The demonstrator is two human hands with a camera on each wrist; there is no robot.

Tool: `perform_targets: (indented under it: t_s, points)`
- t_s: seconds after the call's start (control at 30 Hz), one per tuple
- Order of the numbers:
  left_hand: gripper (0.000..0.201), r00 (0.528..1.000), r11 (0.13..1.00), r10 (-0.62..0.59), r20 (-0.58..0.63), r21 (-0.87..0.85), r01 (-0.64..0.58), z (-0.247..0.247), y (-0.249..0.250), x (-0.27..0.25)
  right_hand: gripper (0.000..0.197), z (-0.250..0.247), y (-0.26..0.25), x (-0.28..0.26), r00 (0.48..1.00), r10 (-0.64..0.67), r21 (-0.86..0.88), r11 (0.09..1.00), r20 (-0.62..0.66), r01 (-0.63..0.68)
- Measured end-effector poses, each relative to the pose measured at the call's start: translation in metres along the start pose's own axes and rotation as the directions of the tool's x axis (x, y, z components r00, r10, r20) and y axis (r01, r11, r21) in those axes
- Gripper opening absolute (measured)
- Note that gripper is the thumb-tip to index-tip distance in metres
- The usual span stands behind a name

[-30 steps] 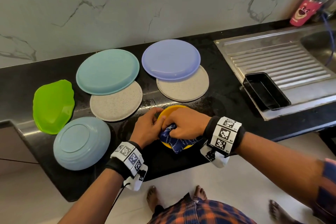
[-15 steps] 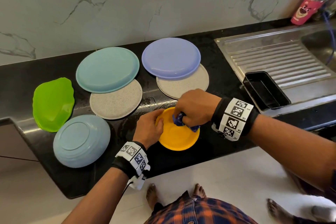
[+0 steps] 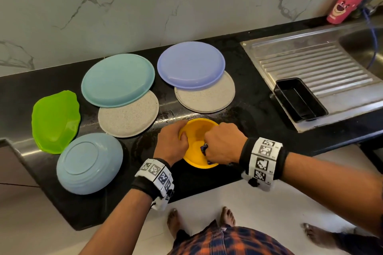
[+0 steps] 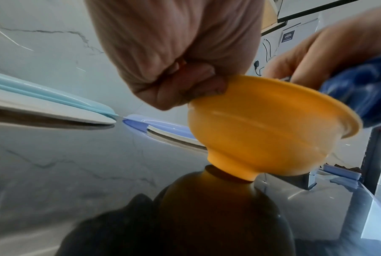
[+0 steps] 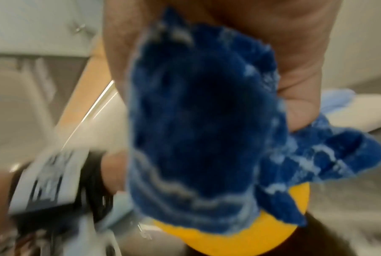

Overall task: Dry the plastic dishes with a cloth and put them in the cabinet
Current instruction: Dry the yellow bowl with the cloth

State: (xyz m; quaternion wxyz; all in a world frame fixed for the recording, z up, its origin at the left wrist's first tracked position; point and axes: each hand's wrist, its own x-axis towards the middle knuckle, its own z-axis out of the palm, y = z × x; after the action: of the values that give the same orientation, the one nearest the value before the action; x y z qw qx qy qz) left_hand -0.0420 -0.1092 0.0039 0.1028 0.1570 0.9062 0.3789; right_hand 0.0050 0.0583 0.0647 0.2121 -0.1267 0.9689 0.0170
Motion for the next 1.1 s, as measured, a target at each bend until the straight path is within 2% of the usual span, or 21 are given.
perform_targets:
  t_s: [0.07,0.1,0.2,0.3,0.33,0.37,0.4,0.47,0.53,0.6,0.63,0.73,0.83,0.97,1.1]
  points:
    - [0.054,1.0,1.0,-0.02,-0.016,-0.007,0.02,0.004,-0.003,-0.003,0.031,-0.006,0.005,-0.001,0.995,0.002,0.239,0.971,0.095,-0.025]
    - [0.054,0.999,0.999,-0.034,-0.022,-0.018,0.034,0.005,-0.004,-0.005,0.029,-0.006,0.01,-0.001,0.992,0.0,0.386,0.921,0.126,-0.049]
    - [0.044,0.997,0.996,-0.076,-0.025,-0.038,0.075,0.007,-0.011,-0.006,0.02,-0.002,0.028,-0.006,0.998,0.008,0.753,0.656,0.063,-0.053]
    - [0.04,0.998,0.997,-0.065,0.006,-0.038,0.065,0.01,-0.012,-0.004,0.047,-0.002,0.061,-0.016,0.983,0.177,0.904,0.427,-0.056,-0.025]
    - [0.039,0.998,0.997,-0.061,0.015,-0.05,0.061,0.012,-0.009,-0.004,0.045,-0.005,0.076,-0.021,0.964,0.249,0.925,0.38,-0.097,-0.005]
    - [0.038,0.998,0.996,-0.055,0.014,-0.067,0.056,0.014,-0.007,-0.004,0.033,-0.008,0.094,-0.028,0.933,0.335,0.935,0.356,-0.134,0.006]
    - [0.037,0.999,0.995,-0.051,0.006,-0.086,0.051,0.017,-0.003,-0.003,0.02,-0.013,0.115,-0.038,0.889,0.421,0.931,0.365,-0.181,0.017]
    - [0.036,0.998,0.992,-0.054,-0.012,-0.118,0.052,0.021,0.003,-0.004,0.029,-0.019,0.157,-0.06,0.775,0.562,0.884,0.467,-0.289,-0.009]
    - [0.035,0.998,0.989,-0.052,-0.032,-0.141,0.047,0.025,0.011,-0.003,0.031,-0.016,0.202,-0.078,0.675,0.639,0.809,0.578,-0.369,-0.105]
    - [0.031,0.997,0.987,-0.044,-0.061,-0.16,0.034,0.028,0.018,-0.001,0.029,-0.005,0.241,-0.087,0.615,0.691,0.759,0.613,-0.38,-0.22]
    - [0.029,0.997,0.986,-0.035,-0.074,-0.168,0.023,0.03,0.022,0.0,0.029,0.002,0.257,-0.088,0.607,0.706,0.745,0.613,-0.365,-0.265]
    - [0.026,0.994,0.98,-0.013,-0.111,-0.201,-0.009,0.036,0.034,0.004,0.032,0.022,0.285,-0.08,0.669,0.677,0.661,0.657,-0.306,-0.363]
    - [0.02,0.993,0.977,0.002,-0.122,-0.209,-0.028,0.039,0.043,0.007,0.036,0.039,0.288,-0.062,0.728,0.64,0.604,0.689,-0.245,-0.402]
    - [0.021,0.991,0.97,-0.031,-0.127,-0.244,-0.001,0.044,0.05,0.009,0.039,0.057,0.292,-0.047,0.735,0.645,0.614,0.672,-0.21,-0.415]
    - [0.026,0.99,0.96,-0.061,-0.123,-0.279,0.024,0.047,0.051,0.007,0.048,0.063,0.304,-0.051,0.772,0.618,0.592,0.682,-0.151,-0.43]
